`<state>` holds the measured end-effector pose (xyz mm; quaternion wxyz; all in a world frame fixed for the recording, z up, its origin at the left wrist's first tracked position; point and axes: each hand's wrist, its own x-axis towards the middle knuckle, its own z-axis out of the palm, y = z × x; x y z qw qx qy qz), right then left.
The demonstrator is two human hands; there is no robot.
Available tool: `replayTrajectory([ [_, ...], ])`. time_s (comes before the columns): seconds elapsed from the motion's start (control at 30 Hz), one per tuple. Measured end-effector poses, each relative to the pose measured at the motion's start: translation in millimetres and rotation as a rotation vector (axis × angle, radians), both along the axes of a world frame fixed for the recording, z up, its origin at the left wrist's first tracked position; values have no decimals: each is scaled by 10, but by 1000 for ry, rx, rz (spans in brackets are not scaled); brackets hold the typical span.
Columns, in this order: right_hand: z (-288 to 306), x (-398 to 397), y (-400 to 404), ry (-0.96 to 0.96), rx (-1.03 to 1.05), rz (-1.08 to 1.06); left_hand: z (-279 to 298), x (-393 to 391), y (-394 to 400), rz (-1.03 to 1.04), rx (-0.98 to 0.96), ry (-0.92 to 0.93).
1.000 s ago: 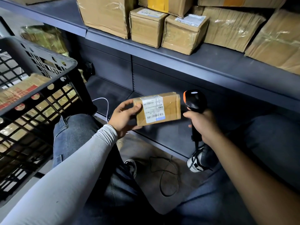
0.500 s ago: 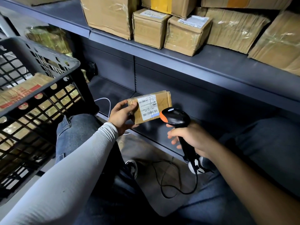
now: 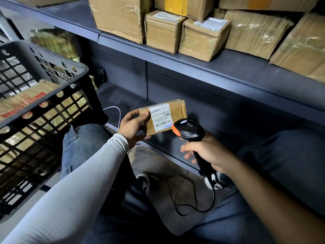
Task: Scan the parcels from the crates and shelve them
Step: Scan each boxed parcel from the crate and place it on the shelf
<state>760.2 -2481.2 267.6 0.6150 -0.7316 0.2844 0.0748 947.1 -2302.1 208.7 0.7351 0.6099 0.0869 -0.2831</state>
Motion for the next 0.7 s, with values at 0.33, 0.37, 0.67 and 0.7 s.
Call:
replayTrajectory([
  [0.33, 86, 83, -62, -201, -236, -178, 358, -24, 135, -136, -18, -90],
  [0.37, 82, 90, -54, -219, -225, -183, 391, -42, 138, -141, -25, -98],
  [0.67, 304, 126, -12, -358, -328, -168, 707, -180, -19, 145, -93, -344],
  [0.7, 343, 141, -30, -378, -330, -179, 756, -185, -52, 158, -93, -391],
])
